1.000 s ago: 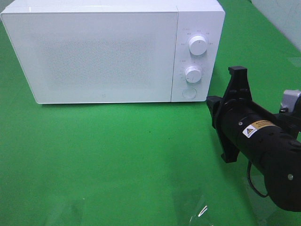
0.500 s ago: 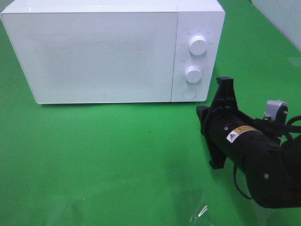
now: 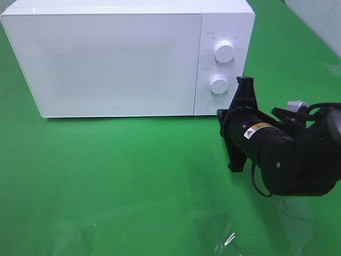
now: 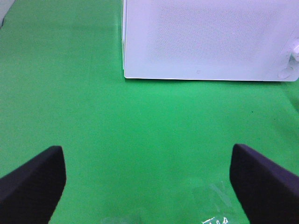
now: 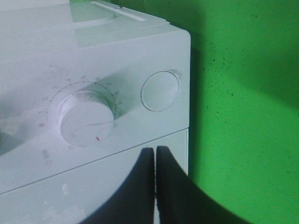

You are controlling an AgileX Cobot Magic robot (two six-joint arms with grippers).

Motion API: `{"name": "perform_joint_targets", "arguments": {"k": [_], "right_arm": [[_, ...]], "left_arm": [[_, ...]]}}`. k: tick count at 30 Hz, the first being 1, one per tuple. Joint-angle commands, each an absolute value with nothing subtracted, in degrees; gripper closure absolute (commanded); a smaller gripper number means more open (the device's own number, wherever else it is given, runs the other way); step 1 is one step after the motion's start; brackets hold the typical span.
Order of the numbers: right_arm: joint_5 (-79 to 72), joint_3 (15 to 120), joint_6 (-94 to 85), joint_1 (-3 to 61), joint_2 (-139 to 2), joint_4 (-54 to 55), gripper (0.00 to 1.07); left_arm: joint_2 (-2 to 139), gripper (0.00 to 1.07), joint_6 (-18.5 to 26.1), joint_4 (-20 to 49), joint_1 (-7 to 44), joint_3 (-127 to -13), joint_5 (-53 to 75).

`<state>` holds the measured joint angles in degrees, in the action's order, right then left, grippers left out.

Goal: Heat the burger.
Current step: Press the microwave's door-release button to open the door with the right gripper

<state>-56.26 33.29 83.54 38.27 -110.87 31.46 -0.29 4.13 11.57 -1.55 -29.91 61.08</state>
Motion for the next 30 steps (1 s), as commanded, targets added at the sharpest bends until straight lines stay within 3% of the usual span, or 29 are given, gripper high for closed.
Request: {"name": "perform_joint_targets", "arguments": {"k": [1, 30], "right_arm": [[-54.4, 35.0, 83.6, 37.1, -111.9, 29.7, 1.07], [-51.8, 48.5, 83.1, 30.8, -122.4, 30.3, 1.07]], "left_arm": [[-0.5, 0.19, 3.9, 11.9, -1.7, -29.7, 60.6], [-0.5, 0.19, 3.9, 11.9, -1.7, -29.7, 60.6]]}}
